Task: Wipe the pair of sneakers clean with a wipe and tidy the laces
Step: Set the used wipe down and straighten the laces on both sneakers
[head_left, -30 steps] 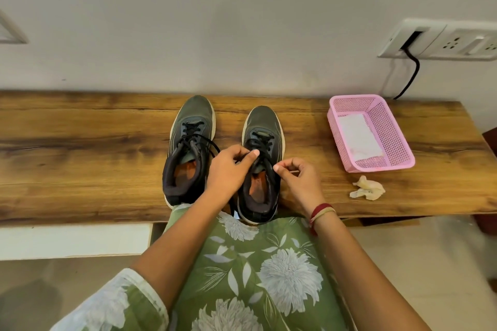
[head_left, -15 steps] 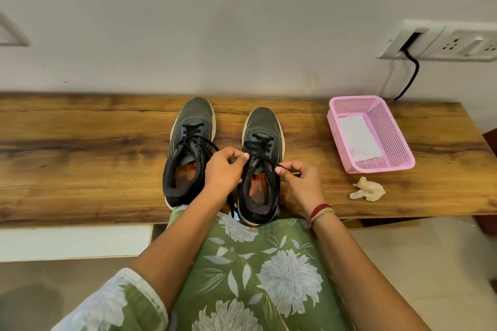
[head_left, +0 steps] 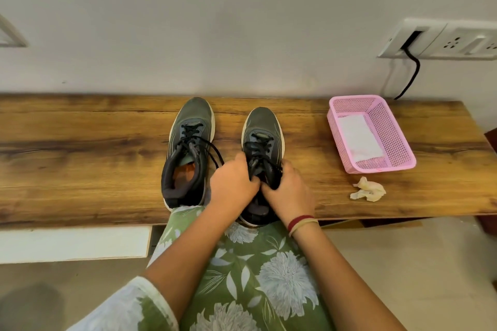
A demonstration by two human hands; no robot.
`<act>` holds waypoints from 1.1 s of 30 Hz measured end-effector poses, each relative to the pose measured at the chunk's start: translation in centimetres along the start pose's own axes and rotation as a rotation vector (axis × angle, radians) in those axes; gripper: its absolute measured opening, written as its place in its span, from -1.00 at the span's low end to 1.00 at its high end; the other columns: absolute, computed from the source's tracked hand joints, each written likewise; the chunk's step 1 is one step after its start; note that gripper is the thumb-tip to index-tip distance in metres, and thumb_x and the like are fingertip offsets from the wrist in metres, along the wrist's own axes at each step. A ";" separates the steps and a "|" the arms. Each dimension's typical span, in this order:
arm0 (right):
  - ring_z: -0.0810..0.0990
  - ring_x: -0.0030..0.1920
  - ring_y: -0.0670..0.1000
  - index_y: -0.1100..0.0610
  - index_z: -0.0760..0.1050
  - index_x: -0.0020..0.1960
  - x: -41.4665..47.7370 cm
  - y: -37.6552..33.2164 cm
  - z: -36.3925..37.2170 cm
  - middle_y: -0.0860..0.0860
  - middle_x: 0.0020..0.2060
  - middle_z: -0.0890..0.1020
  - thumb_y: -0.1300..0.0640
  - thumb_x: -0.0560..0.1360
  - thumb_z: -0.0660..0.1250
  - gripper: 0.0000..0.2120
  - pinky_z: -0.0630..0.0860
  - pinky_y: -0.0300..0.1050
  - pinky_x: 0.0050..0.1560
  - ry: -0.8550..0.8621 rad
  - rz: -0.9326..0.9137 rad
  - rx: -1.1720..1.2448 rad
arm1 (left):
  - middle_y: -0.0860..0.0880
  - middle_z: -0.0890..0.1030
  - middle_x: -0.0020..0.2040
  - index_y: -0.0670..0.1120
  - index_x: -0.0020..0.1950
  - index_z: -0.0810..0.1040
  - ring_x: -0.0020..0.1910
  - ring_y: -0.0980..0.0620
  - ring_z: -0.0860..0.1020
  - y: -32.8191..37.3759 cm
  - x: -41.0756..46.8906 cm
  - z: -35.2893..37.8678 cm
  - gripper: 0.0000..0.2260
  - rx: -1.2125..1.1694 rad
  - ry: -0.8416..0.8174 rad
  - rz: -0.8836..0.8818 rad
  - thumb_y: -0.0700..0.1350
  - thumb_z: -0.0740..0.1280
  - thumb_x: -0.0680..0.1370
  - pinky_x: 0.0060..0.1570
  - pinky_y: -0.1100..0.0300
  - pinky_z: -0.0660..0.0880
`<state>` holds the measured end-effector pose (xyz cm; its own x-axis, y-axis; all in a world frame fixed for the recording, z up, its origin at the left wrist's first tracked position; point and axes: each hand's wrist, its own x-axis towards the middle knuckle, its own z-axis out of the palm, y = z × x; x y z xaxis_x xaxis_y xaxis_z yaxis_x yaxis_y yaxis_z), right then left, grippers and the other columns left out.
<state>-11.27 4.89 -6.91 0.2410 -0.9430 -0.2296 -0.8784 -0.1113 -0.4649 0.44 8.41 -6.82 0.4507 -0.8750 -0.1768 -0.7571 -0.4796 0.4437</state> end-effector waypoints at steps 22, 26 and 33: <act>0.57 -0.01 0.14 0.08 0.52 0.14 1.8 1.1 -1.4 0.09 -0.07 0.63 0.12 0.48 0.25 -0.75 0.43 -0.12 -0.07 0.037 -0.058 0.024 | -0.16 0.62 -0.05 -0.13 0.09 0.52 -0.03 -0.21 0.57 -0.6 1.0 0.8 -0.82 -0.161 -0.003 -0.063 -0.10 0.26 0.54 -0.16 0.06 0.46; 0.57 -0.05 0.17 0.11 0.49 0.09 2.6 1.3 -1.9 0.12 -0.10 0.62 0.12 0.48 0.26 -0.79 0.38 -0.14 -0.16 0.047 -0.055 0.041 | -0.11 0.63 -0.02 -0.10 0.17 0.49 -0.02 -0.15 0.58 0.3 1.1 0.9 -0.69 -0.245 0.015 -0.069 0.03 0.33 0.50 -0.16 0.11 0.47; 0.56 -0.03 0.19 0.13 0.50 0.03 4.0 2.4 -3.5 0.13 -0.10 0.61 0.09 0.48 0.28 -0.82 0.33 -0.15 -0.18 0.111 -0.010 -0.030 | -0.07 0.61 0.13 -0.06 0.36 0.37 0.09 -0.06 0.57 2.6 1.8 2.1 -0.51 -0.414 -0.030 -0.036 0.01 0.40 0.47 0.03 0.08 0.54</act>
<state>-13.87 -0.27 -5.93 0.2036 -0.9706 -0.1282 -0.8886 -0.1282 -0.4405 -1.72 5.48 -7.85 0.4545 -0.8627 -0.2216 -0.4841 -0.4481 0.7516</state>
